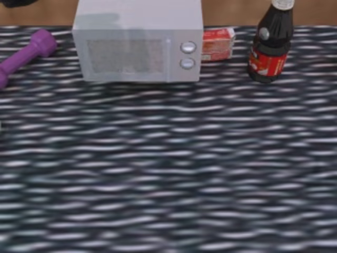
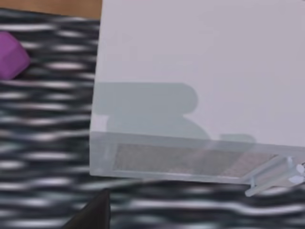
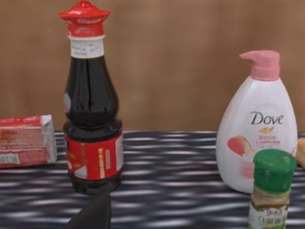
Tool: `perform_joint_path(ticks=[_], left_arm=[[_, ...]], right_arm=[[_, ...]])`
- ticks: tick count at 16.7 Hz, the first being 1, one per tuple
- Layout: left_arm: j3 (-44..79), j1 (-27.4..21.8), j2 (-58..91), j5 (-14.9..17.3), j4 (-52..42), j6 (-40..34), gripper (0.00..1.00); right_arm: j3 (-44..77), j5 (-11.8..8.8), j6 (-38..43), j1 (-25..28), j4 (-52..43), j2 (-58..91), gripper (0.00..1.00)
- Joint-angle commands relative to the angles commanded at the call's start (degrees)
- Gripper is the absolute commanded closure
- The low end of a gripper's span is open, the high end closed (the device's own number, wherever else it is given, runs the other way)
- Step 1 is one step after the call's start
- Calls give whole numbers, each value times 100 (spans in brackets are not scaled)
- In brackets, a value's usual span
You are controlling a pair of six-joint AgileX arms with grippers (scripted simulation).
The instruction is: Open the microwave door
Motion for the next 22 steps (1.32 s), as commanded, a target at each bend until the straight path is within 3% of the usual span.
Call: perform_joint_path(ticks=[4,9,17,22], left_arm=[[1889,-530,1857,-259,-1006,-489,0],[3275,-946,3391,-465,-1878,-848,0],[3467,-975,3623,-484,-1986,-886,0],[3144,-813,4012,-407,-1196,-713,0]], right_arm=[[0,0,0,0,0,0,0],[0,0,0,0,0,0,0],[0,0,0,0,0,0,0],[0,0,0,0,0,0,0]])
